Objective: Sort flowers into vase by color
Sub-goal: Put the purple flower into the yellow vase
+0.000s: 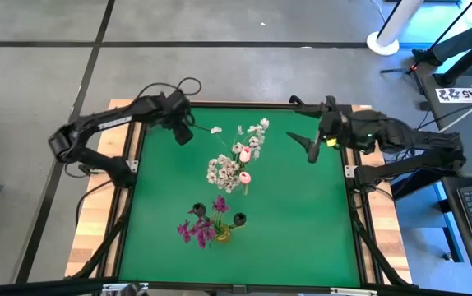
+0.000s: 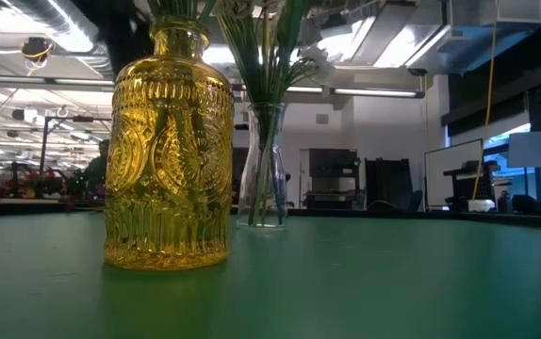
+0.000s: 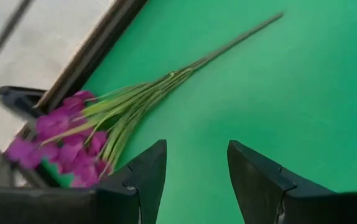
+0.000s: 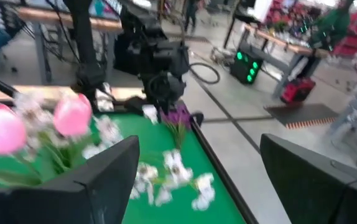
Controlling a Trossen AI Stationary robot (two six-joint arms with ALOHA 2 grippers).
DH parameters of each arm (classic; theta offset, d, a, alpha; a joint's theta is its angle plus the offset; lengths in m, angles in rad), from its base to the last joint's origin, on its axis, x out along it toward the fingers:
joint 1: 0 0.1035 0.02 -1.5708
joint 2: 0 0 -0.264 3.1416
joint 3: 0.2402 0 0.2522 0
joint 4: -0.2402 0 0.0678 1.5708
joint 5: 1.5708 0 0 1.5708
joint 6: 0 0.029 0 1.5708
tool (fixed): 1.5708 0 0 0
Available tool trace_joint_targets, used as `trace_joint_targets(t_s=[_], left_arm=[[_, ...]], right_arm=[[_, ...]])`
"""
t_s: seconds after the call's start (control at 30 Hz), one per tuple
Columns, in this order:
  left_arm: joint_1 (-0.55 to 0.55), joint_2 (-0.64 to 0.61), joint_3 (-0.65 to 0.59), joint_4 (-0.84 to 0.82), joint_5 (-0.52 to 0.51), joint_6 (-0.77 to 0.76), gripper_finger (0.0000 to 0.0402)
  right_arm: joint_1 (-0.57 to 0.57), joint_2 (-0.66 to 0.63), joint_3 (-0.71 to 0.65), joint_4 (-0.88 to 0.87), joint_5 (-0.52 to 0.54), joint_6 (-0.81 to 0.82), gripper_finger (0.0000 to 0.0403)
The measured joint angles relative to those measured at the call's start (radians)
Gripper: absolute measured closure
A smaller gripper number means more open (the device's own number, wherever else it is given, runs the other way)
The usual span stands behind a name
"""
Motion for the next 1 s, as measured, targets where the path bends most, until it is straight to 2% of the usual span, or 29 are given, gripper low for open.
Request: trace_joint_targets(t_s=[0.1,0.27,0.43,0.53,0.67,0.8,1.0], left_arm=[[0.071,0.073,0.0,0.049,0.037,0.083,0.0236],[0.157,0.178,0.0,0.116,0.038,0.172,0.0236],[0.194,0.286,0.0,0.145,0.04,0.254,0.0236],[0.199,0.335,0.0,0.182,0.03,0.289,0.0236],[0.198,0.359,0.0,0.241,0.028,0.32,0.0236],[0.198,0.36,0.0,0.298,0.024,0.344,0.0236],[0.184,0.359,0.041,0.228,-0.007,0.348,0.0236]], right_arm=[[-0.026,-0.002,-0.039,0.003,-0.002,0.018,0.0072],[-0.085,-0.001,-0.077,0.009,-0.017,0.021,0.0072],[-0.131,-0.013,-0.08,0.062,-0.016,-0.025,0.0072],[-0.168,-0.035,-0.079,0.129,-0.071,-0.034,0.0072],[-0.22,-0.034,-0.08,0.141,-0.176,-0.035,0.0072],[-0.265,-0.018,-0.08,0.128,-0.221,-0.035,0.0072],[-0.314,0.023,-0.08,0.129,-0.29,-0.035,0.0072]])
